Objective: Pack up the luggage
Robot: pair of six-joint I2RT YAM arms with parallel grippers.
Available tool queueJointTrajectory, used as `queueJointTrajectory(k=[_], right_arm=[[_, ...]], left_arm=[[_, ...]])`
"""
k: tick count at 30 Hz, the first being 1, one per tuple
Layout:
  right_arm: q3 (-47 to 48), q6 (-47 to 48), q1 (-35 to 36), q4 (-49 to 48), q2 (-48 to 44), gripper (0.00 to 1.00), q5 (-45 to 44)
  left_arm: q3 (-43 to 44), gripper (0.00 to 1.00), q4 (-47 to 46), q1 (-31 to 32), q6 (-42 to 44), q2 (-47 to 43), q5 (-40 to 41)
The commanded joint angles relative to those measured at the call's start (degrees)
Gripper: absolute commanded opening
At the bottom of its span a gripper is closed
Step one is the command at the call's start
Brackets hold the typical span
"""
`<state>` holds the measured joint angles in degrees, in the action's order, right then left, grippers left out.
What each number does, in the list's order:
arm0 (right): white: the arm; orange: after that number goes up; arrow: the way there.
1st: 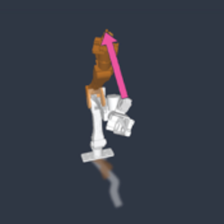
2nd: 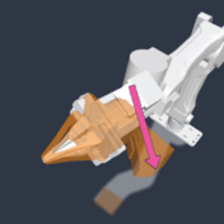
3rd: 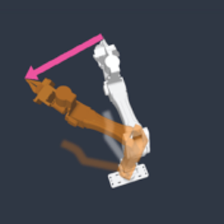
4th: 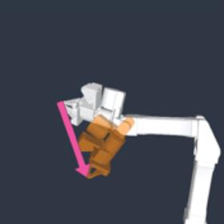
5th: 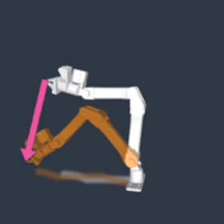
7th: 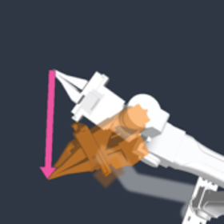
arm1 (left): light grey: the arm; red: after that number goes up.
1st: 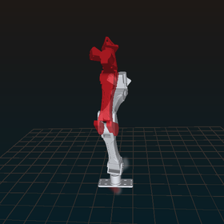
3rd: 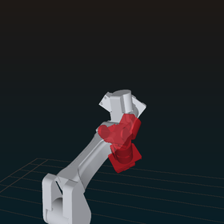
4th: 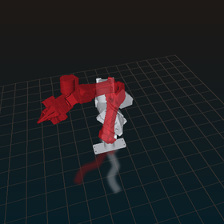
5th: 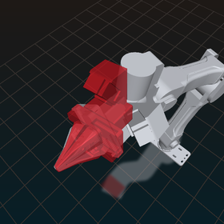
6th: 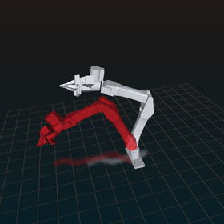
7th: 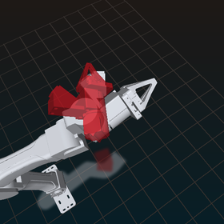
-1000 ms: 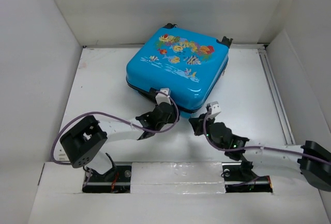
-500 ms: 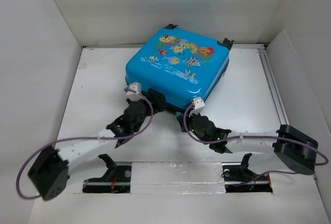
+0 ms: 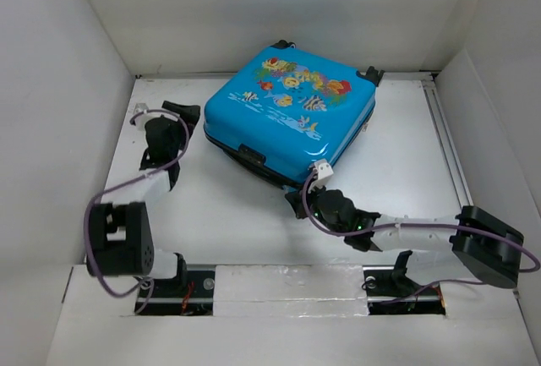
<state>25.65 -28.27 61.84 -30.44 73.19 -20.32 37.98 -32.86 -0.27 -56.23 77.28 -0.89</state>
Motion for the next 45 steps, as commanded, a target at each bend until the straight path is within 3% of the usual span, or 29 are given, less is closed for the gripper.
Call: queueJointTrajectory(k=[1,3,6,12,17,27,33,39,42,45], right_arm=[[-0.1,-0.4,1.2,2.5,-1.0,0.0,6.7],[0.5,-0.4,1.7,2.5,-0.5,0.0,6.7],[2.6,0.1,1.7,3.5,0.7,0.0,7.3],[9.4,0.8,1.7,5.6,4.4,0.0,4.4],[18.9,2.7,1.7,6.2,12.0,0.0,3.1],[34.0,13.0,2.2,7.4,25.4,0.0,12.1],[36.4,17.8,2.2,4.6,26.6,0.0,17.1],[40.1,20.1,0.3,3.2,31.1,0.0,24.0],[31.5,17.6,1.1,-0.3,25.7,0.0,26.6],[24.0,16.1,3.8,-0.5,14.4,0.36,24.1]], left_arm=[[9.4,0.91,-5.6,-0.3,-2.1,5.9,-9.5],[12.0,0.84,-5.8,0.4,-2.1,10.5,-10.9],[15.9,0.83,-3.8,1.5,-1.1,13.8,-11.6],[11.1,0.79,-5.8,5.5,-1.5,15.3,-11.9],[3.3,0.79,-10.0,11.6,-1.0,13.3,-10.6],[-3.1,0.74,-7.9,12.2,4.7,2.7,-12.9],[1.3,0.74,5.3,11.6,12.9,-2.7,-14.5],[-1.0,0.74,4.3,10.7,12.7,-3.9,-16.5],[-2.2,0.74,4.3,10.0,12.7,-7.0,-10.9],[-3.8,0.8,4.0,10.0,11.8,-10.5,-4.9]])
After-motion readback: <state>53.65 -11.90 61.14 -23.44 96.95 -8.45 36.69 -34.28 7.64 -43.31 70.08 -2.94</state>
